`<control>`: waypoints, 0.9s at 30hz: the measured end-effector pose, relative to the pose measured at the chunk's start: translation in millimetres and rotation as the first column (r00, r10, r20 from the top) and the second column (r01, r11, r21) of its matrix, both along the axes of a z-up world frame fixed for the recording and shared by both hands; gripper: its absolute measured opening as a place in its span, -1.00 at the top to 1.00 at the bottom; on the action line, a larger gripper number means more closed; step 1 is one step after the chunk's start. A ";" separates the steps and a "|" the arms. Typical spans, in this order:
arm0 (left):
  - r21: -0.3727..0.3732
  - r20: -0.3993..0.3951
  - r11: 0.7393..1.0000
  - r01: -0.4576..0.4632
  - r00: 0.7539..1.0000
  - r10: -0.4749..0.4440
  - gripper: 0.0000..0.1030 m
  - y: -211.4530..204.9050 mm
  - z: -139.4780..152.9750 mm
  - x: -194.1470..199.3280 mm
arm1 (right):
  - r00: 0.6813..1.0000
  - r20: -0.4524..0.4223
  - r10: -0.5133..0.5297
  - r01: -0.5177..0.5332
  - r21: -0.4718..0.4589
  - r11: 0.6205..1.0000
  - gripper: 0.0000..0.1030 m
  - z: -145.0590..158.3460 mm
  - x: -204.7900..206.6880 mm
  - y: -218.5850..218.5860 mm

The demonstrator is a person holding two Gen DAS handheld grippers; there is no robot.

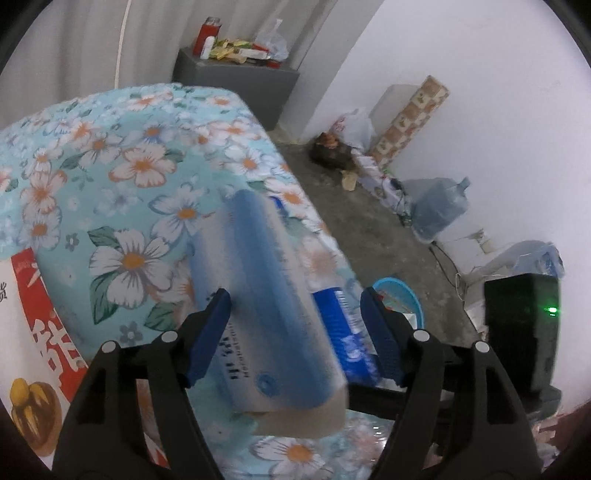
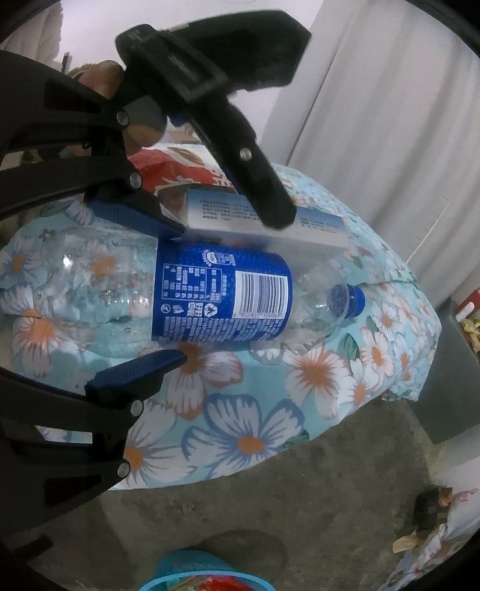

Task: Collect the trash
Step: 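Lift the bottle with the right tool while the left lifts the box, then carry the blue-label bottle and medicine box over the blue wastebasket and release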

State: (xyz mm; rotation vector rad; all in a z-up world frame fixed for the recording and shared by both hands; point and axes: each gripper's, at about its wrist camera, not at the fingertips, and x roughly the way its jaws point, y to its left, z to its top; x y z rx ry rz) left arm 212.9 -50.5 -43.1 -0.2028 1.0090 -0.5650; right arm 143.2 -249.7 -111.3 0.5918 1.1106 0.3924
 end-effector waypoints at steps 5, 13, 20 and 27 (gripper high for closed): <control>-0.012 -0.051 0.999 -0.032 0.998 0.031 -0.27 16.4 -14.2 2.7 | 1.000 -0.006 -0.010 0.010 0.019 1.000 -0.17 -0.8 -1.4 -4.5; 0.043 0.043 0.997 -0.057 0.998 0.055 -0.17 31.3 2.4 -9.3 | 0.999 -0.035 -0.027 0.029 0.067 0.997 -0.22 -5.5 3.2 -10.3; 0.093 0.102 0.995 -0.045 0.994 0.036 0.09 37.5 12.9 -19.2 | 0.999 -0.049 -0.017 0.021 0.077 0.997 -0.22 -7.2 10.2 -6.3; 0.138 0.140 0.989 -0.049 0.990 0.029 0.17 43.1 17.0 -26.5 | 0.998 -0.062 -0.005 0.007 0.043 0.999 -0.22 -9.6 25.4 4.1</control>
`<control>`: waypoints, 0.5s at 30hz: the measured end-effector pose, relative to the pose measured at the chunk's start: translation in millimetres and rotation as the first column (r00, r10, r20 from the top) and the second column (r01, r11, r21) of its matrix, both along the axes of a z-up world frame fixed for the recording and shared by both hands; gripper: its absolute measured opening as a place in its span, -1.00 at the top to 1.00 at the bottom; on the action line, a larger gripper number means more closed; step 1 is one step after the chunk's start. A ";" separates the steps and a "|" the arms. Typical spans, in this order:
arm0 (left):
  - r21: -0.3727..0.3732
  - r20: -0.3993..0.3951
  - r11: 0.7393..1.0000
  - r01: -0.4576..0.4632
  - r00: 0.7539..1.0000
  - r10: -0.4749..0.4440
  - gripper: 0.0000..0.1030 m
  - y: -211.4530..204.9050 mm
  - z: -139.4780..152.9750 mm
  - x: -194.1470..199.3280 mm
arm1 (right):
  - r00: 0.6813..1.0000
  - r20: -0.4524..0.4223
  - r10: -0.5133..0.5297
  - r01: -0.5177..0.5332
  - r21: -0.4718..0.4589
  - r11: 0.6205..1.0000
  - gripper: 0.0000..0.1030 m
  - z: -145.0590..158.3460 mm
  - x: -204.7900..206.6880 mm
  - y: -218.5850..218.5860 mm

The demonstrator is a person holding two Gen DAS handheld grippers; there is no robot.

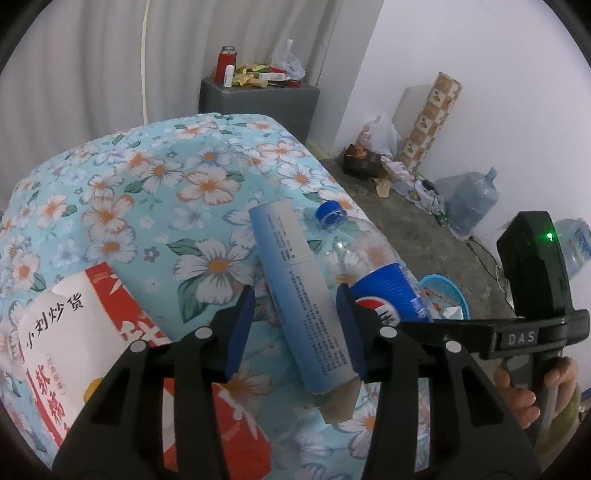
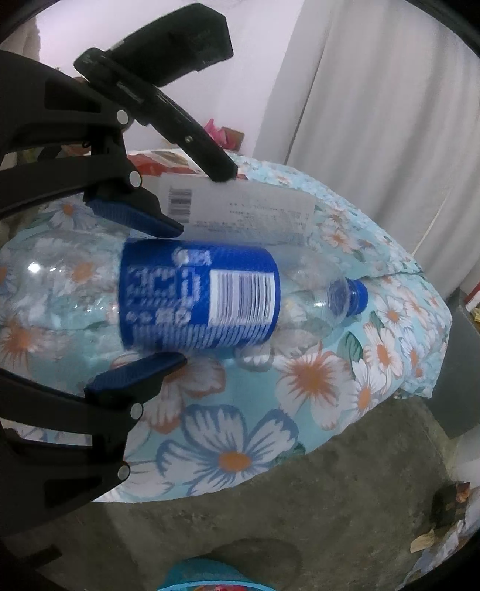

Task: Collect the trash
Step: 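Carry the blue-label bottle and medicine box over the blue wastebasket and release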

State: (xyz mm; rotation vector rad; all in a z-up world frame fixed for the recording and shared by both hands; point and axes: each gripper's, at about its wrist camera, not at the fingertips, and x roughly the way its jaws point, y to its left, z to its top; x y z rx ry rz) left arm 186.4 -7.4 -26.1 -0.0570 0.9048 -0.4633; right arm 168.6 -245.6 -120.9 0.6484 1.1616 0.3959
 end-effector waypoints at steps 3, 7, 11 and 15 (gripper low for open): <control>-0.037 -0.035 0.999 -0.011 0.999 0.010 0.17 8.5 -2.2 3.5 | 1.000 -0.003 0.006 -0.006 -0.018 1.000 -0.22 -2.5 5.3 5.0; 0.012 -0.072 0.999 -0.035 0.997 0.035 0.26 12.2 -11.5 9.2 | 1.000 -0.008 0.009 -0.009 -0.035 0.999 -0.22 -5.9 10.1 10.7; -0.054 -0.130 0.998 -0.036 0.991 0.029 0.27 18.2 -21.4 11.8 | 1.000 -0.006 0.014 -0.014 -0.046 0.999 -0.22 -7.5 12.8 13.8; -0.114 -0.157 0.992 -0.048 0.987 0.030 0.33 20.5 -23.0 15.0 | 1.000 -0.008 0.001 -0.001 -0.031 1.000 -0.19 -9.8 13.4 11.1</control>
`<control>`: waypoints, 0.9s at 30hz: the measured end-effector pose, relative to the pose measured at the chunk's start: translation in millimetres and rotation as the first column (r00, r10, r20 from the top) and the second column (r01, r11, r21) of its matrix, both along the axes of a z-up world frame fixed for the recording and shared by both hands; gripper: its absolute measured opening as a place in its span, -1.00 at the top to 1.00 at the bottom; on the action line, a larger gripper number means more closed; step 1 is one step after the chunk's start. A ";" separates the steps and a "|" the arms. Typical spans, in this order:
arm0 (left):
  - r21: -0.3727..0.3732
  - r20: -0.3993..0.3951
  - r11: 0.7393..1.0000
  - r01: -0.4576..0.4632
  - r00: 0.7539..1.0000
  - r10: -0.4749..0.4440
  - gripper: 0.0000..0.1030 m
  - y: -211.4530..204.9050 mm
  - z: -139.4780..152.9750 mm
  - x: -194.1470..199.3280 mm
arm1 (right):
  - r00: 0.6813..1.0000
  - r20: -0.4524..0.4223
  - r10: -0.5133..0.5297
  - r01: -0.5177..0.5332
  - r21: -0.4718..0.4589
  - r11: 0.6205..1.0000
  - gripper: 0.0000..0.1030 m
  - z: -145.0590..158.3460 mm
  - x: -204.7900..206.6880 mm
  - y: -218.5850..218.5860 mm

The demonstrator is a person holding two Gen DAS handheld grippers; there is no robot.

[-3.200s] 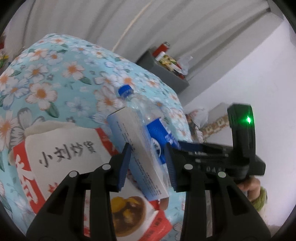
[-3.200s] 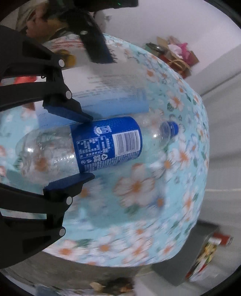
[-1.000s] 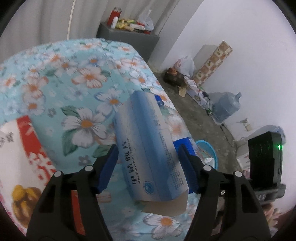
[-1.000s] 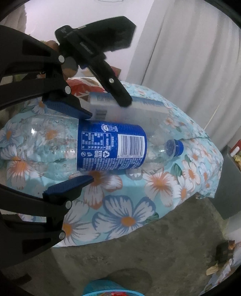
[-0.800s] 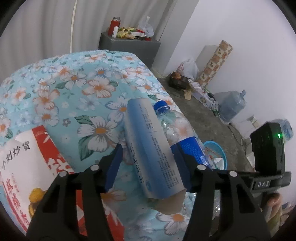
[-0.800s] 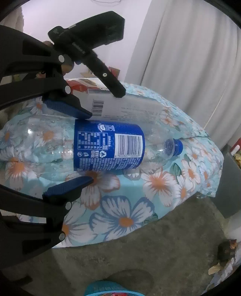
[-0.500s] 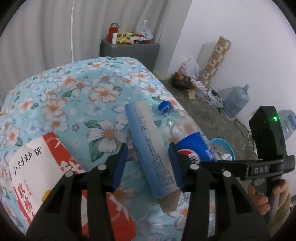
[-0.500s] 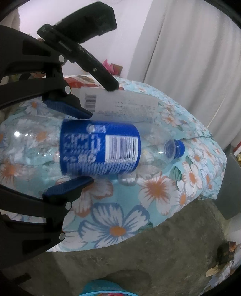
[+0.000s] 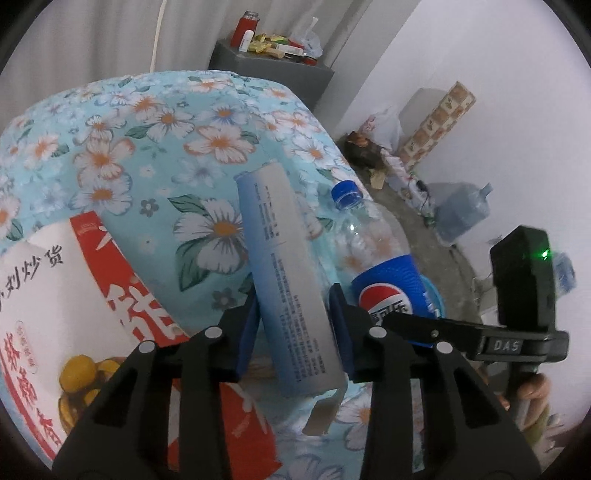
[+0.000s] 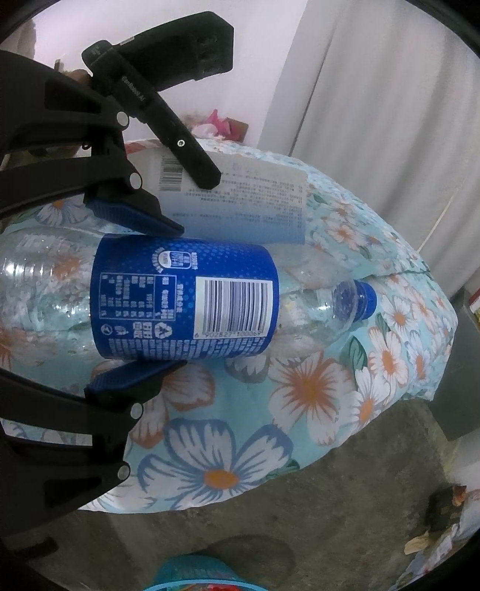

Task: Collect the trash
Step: 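Carry the blue-label bottle and medicine box over the blue wastebasket and release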

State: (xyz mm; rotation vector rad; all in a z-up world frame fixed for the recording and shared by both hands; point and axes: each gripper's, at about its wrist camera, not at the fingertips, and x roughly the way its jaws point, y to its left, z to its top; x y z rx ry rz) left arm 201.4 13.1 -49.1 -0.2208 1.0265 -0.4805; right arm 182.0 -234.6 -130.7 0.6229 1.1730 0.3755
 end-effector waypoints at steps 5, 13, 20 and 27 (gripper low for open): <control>-0.016 0.017 1.000 0.000 1.000 0.000 0.40 -1.1 4.5 -2.7 | 1.000 0.005 -0.024 0.024 0.027 0.999 -0.13 -1.6 -3.2 -5.0; -0.020 0.089 1.000 0.011 0.996 -0.009 0.47 -5.4 24.6 -8.8 | 0.995 0.045 -0.085 0.081 0.093 0.992 -0.10 7.2 -16.0 -18.5; -0.019 0.134 0.997 0.081 0.988 -0.078 0.47 -32.3 46.3 -14.3 | 0.984 0.095 -0.150 0.136 0.147 0.980 -0.10 23.4 -37.2 -44.4; 0.010 0.194 0.977 0.214 0.958 -0.212 0.47 -84.9 68.7 -21.5 | 0.954 0.135 -0.269 0.243 0.182 0.953 -0.10 38.2 -69.3 -88.1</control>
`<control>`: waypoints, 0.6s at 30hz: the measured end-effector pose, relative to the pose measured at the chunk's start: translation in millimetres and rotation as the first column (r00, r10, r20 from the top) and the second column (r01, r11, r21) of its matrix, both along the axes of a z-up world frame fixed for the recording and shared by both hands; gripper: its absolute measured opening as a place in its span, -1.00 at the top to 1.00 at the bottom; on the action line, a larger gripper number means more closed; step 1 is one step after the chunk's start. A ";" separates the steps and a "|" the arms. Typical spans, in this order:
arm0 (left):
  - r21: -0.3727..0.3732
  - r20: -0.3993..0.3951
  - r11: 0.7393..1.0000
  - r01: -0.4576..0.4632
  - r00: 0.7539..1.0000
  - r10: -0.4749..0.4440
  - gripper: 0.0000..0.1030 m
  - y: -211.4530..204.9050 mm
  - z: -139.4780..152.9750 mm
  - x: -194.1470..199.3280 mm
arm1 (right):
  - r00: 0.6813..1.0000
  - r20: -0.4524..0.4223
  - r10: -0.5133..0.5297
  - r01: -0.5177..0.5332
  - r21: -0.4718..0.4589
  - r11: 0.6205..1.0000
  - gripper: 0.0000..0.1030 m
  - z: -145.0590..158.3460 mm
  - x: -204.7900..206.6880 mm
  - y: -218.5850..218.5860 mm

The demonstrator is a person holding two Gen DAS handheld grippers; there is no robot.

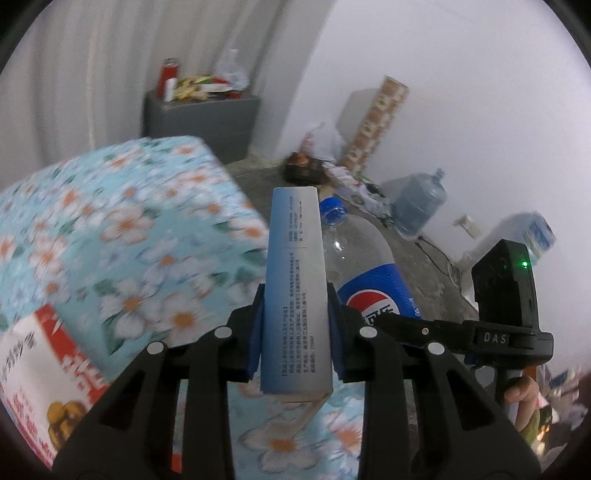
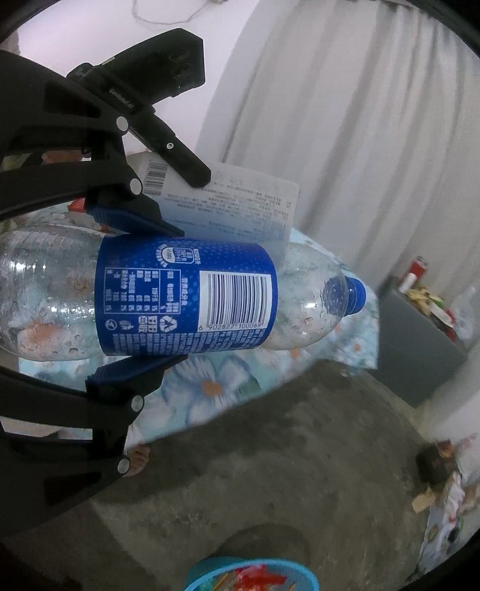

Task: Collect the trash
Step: 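Carry the blue-label bottle and medicine box over the blue wastebasket and release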

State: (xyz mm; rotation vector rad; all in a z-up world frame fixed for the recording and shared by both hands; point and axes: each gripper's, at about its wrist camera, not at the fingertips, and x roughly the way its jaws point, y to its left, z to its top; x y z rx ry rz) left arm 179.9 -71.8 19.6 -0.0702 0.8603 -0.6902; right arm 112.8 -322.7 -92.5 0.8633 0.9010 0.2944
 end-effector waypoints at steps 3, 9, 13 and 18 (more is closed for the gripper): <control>0.024 0.023 0.997 0.072 0.997 -0.073 0.47 -34.4 7.9 -4.2 | 0.998 0.021 -0.061 0.061 0.019 0.998 -0.10 1.8 -18.7 -21.3; 0.089 0.057 0.977 0.192 0.979 -0.197 0.47 -106.8 12.3 -12.4 | 0.982 0.027 -0.187 0.185 0.050 0.981 -0.10 -4.4 -51.9 -67.7; 0.121 0.045 0.959 0.257 0.964 -0.264 0.47 -155.0 5.8 -12.6 | 0.959 0.007 -0.282 0.280 0.085 0.956 -0.11 -18.5 -71.0 -103.9; 0.179 0.006 0.920 0.348 0.935 -0.355 0.46 -231.2 -20.7 -13.7 | 0.916 -0.066 -0.395 0.401 0.121 0.908 -0.11 -50.7 -90.8 -143.6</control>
